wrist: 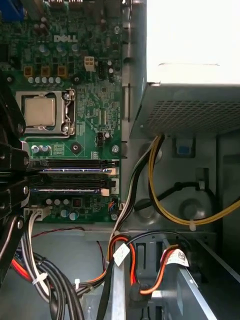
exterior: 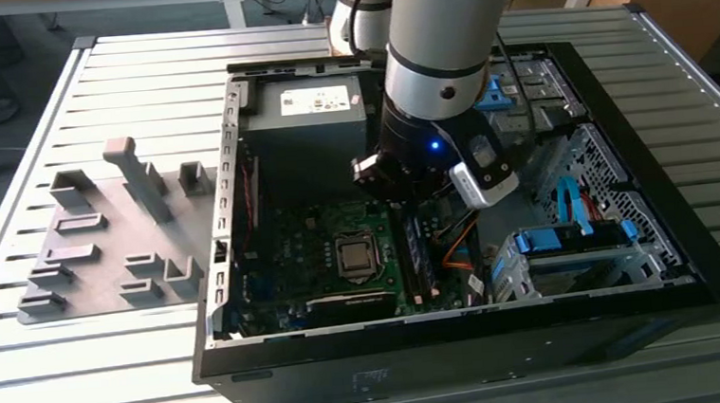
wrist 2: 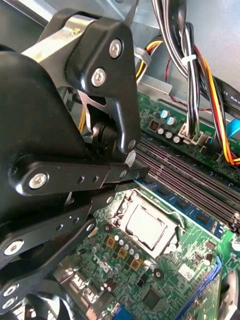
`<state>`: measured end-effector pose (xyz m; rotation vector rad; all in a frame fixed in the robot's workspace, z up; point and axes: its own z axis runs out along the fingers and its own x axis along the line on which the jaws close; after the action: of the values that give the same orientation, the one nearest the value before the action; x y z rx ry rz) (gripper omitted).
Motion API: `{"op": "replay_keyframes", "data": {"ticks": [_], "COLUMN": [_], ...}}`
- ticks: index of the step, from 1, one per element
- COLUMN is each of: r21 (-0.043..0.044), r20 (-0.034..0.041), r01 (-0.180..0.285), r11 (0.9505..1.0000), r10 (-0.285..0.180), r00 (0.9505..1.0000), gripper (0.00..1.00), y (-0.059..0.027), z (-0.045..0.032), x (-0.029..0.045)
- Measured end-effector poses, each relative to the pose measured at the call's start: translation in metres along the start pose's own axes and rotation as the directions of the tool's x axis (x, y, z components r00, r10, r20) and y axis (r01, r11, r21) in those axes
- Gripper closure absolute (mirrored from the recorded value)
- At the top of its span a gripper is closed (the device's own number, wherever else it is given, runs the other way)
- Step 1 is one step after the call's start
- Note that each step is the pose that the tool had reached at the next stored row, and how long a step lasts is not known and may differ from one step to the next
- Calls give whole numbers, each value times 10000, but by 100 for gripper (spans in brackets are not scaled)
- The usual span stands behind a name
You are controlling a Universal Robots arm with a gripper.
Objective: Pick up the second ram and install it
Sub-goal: 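Insert the second ram into the second slot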
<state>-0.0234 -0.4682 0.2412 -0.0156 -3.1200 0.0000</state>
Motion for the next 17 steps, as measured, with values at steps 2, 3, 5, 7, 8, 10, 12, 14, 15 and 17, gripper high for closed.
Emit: {"op": "replay_keyframes", "data": {"ticks": [2, 3, 5, 7, 8, 10, 12, 14, 15, 17], "r21": [1, 1, 0, -1, 4, -2, 0, 0, 0, -4], "r20": [0, 0, 0, -1, -3, -3, -8, -13, -16, -15], "r01": [0, -1, -1, -3, -4, -10, -23, -43, -59, -129], "r11": [10000, 10000, 10000, 10000, 10000, 10000, 10000, 10000, 10000, 9999], "r10": [0, 1, 1, 3, 4, 10, 23, 43, 59, 129], "r00": [10000, 10000, 10000, 10000, 10000, 10000, 10000, 10000, 10000, 9999], "gripper": [86, 86, 86, 86, 86, 86, 86, 86, 86, 86], "y": [0, 0, 0, -1, -10, -29, -39, -42, -48, -49], "z": [36, 53, 92, 124, 128, 136, 137, 138, 139, 151], "x": [-1, -1, -2, -3, -3, -3, -3, -3, -4, -4]}}
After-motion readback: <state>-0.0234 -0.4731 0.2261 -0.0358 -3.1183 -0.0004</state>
